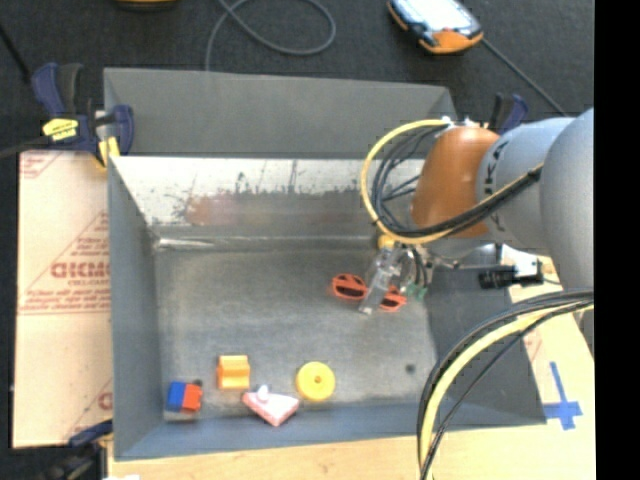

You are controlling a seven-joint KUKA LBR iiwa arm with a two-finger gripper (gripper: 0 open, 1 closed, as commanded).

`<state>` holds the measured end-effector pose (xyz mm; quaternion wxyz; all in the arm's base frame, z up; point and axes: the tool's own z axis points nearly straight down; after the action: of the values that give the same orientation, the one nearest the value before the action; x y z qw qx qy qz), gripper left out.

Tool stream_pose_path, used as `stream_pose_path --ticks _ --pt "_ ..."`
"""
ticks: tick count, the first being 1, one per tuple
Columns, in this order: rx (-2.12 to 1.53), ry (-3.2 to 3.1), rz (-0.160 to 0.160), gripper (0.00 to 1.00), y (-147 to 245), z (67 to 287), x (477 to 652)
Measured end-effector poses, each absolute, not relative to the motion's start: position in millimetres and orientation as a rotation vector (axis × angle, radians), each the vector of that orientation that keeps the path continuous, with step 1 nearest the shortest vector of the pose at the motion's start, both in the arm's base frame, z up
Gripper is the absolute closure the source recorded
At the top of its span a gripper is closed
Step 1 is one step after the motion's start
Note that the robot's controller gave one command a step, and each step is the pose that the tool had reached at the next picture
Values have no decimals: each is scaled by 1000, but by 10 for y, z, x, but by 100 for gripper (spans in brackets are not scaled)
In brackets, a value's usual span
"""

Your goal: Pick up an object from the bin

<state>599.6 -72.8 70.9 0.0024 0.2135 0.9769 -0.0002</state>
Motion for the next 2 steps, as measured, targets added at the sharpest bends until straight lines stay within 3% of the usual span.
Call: stream_pose_path --ticks 2 --pt "669 3067 -2 100 -729 732 5988"
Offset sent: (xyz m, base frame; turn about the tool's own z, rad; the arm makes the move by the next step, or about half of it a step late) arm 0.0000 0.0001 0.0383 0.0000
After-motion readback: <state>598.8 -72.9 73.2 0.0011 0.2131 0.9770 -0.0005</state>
